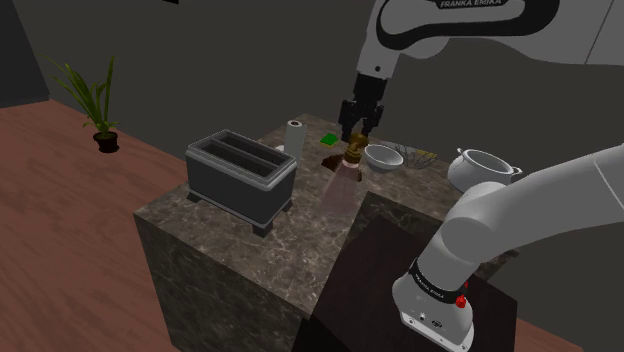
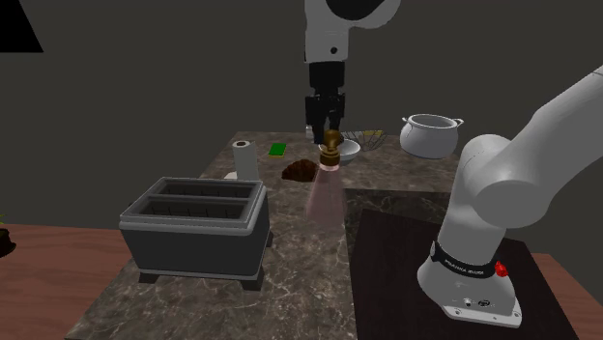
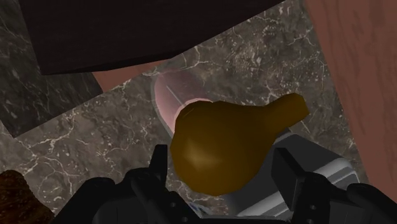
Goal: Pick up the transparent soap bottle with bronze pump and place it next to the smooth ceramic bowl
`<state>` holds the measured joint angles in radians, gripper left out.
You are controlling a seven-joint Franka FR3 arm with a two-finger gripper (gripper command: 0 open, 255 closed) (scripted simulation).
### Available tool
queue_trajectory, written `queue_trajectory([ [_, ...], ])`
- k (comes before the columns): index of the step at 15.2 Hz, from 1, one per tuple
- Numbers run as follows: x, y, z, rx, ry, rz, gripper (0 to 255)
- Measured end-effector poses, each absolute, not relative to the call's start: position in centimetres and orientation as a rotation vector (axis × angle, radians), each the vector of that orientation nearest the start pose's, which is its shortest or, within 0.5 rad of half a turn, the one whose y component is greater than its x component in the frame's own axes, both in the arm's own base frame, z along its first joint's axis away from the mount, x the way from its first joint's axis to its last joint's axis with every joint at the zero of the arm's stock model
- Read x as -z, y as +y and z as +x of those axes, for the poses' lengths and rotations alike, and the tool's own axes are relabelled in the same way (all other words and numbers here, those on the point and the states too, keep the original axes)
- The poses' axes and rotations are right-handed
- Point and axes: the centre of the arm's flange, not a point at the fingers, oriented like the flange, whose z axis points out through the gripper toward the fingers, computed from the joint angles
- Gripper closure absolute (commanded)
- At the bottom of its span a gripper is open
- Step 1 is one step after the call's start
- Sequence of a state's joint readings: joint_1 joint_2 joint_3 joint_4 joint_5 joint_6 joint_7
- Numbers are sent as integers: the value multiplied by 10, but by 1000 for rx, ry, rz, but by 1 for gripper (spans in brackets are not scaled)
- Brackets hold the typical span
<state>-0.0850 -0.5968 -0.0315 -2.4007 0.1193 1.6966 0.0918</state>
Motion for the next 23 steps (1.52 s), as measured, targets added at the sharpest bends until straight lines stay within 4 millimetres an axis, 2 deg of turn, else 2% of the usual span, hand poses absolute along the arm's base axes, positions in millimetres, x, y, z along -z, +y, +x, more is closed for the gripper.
queue_trajectory([
  [23, -638, -32, 359, -160, 334, -2983, 255],
])
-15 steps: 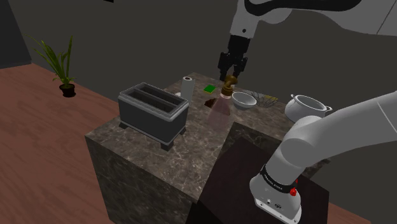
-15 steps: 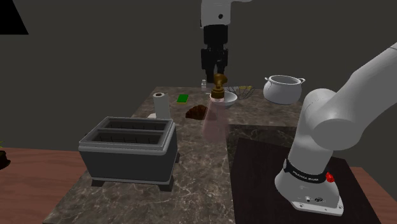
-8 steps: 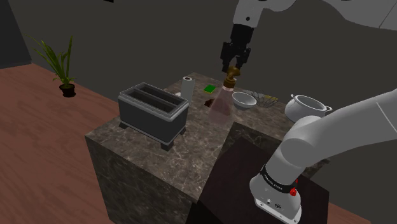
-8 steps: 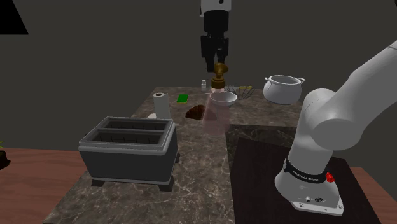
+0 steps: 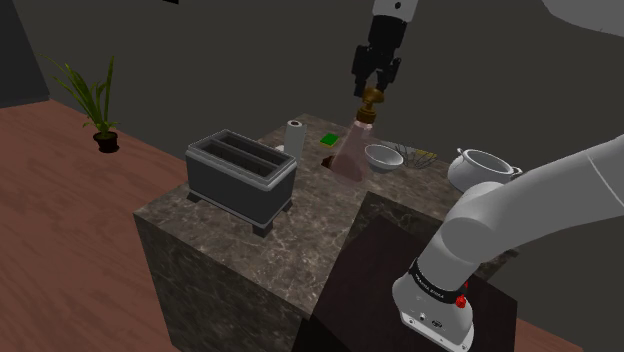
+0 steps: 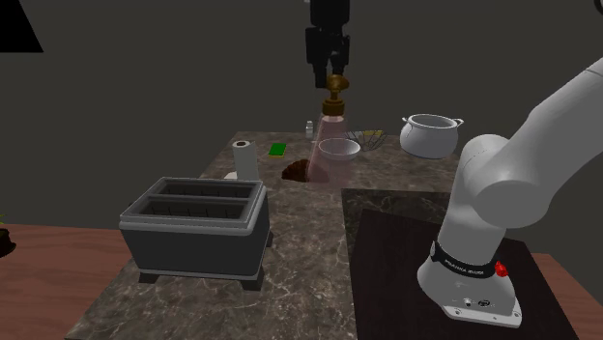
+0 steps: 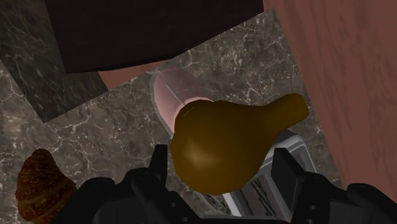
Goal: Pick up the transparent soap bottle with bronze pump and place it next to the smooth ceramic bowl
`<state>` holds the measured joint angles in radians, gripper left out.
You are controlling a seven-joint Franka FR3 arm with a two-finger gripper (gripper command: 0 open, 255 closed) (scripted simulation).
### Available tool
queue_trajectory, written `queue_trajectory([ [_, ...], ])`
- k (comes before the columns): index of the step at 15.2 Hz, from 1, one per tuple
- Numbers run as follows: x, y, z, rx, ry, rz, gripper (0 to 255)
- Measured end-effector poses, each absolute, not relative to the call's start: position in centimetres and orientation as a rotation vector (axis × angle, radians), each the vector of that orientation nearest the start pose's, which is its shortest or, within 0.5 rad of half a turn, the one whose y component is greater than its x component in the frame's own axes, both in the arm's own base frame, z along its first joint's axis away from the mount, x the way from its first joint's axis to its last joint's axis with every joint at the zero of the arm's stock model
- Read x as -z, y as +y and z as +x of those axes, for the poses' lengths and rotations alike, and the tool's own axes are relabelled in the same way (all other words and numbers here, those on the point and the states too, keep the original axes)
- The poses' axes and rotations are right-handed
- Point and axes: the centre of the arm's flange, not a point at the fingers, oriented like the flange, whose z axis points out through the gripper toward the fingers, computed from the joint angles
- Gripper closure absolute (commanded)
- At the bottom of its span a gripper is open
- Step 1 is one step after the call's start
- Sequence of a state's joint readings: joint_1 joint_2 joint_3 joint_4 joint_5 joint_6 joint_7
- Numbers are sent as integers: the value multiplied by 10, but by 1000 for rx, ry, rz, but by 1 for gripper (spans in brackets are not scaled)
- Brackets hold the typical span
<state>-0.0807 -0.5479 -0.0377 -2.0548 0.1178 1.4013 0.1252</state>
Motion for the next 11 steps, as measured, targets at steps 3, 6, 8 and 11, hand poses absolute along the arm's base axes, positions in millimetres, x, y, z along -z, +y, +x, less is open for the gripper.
queue_trajectory([
  [3, -655, -31, 359, -160, 334, -2983, 255],
  [6, -670, -32, 360, -160, 334, -2983, 255],
  [8, -680, -33, 358, -160, 334, -2983, 255],
  [11, -697, -32, 358, -160, 334, -2983, 255],
])
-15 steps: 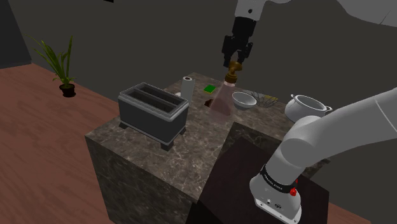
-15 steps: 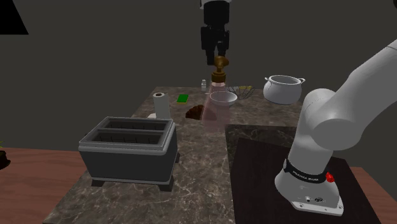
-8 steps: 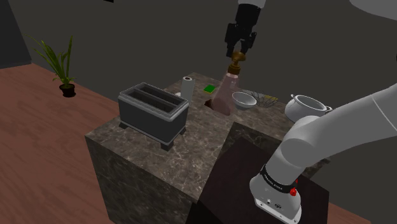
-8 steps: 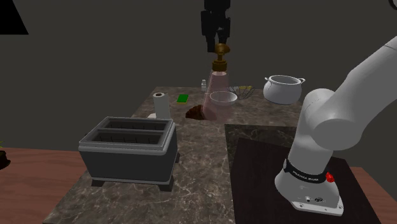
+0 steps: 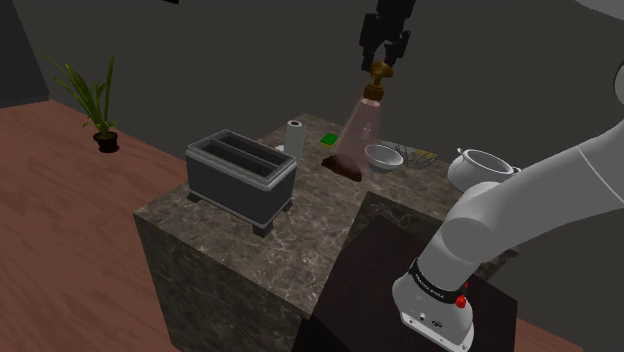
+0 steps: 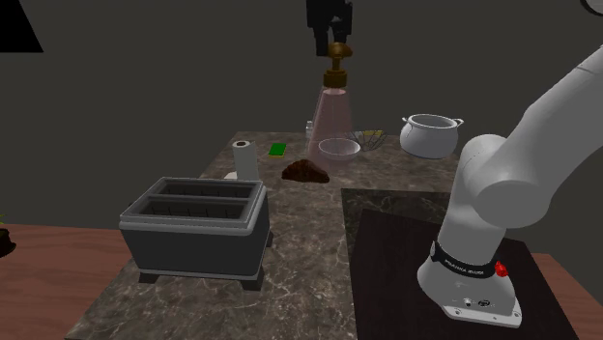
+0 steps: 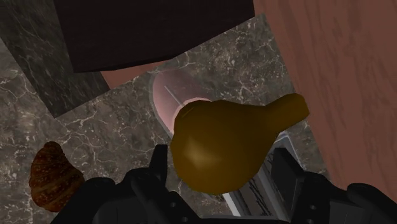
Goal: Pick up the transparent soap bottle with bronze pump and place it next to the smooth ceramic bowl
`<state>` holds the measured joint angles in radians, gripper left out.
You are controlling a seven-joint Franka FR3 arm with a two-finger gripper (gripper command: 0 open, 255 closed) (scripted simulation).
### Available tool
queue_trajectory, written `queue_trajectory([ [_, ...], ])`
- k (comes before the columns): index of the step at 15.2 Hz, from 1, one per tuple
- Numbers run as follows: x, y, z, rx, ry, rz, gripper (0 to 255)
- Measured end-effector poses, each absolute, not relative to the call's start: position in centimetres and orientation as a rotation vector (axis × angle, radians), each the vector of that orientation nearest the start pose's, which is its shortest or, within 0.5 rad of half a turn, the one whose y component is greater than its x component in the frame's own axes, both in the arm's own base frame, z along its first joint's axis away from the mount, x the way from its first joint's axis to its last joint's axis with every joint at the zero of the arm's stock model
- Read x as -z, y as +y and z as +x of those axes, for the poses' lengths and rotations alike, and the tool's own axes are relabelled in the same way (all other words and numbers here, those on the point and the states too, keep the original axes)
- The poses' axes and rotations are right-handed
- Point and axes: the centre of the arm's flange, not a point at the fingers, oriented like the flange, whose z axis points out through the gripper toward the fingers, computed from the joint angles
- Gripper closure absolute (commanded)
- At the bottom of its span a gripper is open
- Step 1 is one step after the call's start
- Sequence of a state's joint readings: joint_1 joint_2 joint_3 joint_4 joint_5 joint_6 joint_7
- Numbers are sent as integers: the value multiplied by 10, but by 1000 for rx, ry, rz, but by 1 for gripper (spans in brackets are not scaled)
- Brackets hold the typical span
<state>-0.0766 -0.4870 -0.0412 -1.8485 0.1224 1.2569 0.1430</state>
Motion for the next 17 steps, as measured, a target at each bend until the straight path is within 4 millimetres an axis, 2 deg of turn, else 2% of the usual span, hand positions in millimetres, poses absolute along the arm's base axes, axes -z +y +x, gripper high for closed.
queue_trajectory([
  [17, -787, -32, 359, -160, 334, -2983, 255],
])
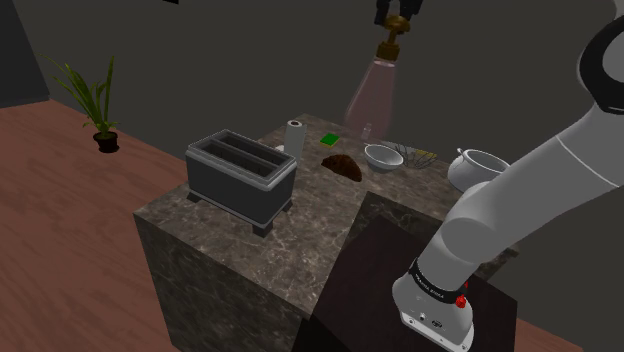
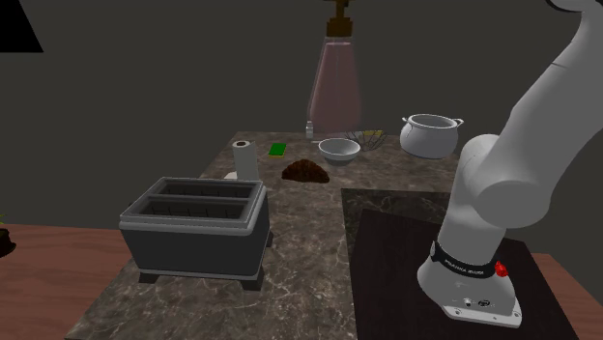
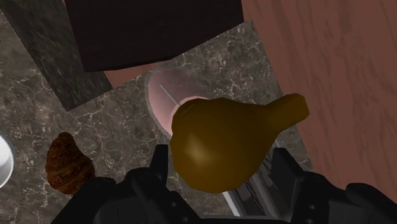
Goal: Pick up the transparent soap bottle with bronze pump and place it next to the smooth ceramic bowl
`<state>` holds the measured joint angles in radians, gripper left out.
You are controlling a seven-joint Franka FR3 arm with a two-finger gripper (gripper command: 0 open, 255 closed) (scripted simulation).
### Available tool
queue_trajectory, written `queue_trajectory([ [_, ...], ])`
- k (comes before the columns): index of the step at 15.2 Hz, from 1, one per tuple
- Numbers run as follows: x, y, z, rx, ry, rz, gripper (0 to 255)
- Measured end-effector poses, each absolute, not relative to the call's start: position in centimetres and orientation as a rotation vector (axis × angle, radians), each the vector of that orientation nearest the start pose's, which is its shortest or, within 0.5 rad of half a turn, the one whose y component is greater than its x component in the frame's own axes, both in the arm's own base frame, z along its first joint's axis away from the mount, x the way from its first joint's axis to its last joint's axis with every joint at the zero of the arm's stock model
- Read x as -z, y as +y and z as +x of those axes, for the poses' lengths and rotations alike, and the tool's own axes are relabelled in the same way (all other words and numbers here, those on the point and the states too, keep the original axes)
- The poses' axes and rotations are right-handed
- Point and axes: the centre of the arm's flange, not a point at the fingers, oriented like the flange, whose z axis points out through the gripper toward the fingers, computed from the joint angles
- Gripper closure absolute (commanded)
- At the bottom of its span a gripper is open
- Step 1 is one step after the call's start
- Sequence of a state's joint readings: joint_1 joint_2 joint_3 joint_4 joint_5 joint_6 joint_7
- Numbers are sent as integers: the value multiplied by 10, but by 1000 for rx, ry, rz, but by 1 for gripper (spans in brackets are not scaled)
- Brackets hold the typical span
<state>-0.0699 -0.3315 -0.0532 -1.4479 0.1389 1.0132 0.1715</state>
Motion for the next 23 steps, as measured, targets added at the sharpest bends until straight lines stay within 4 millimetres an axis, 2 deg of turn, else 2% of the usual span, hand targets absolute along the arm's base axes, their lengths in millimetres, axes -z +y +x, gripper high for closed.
queue_trajectory([
  [5, -812, -32, 359, -160, 334, -2983, 255],
  [7, -809, -45, 356, -160, 336, -2983, 255],
  [23, -733, -232, 306, -161, 337, -2982, 255],
])
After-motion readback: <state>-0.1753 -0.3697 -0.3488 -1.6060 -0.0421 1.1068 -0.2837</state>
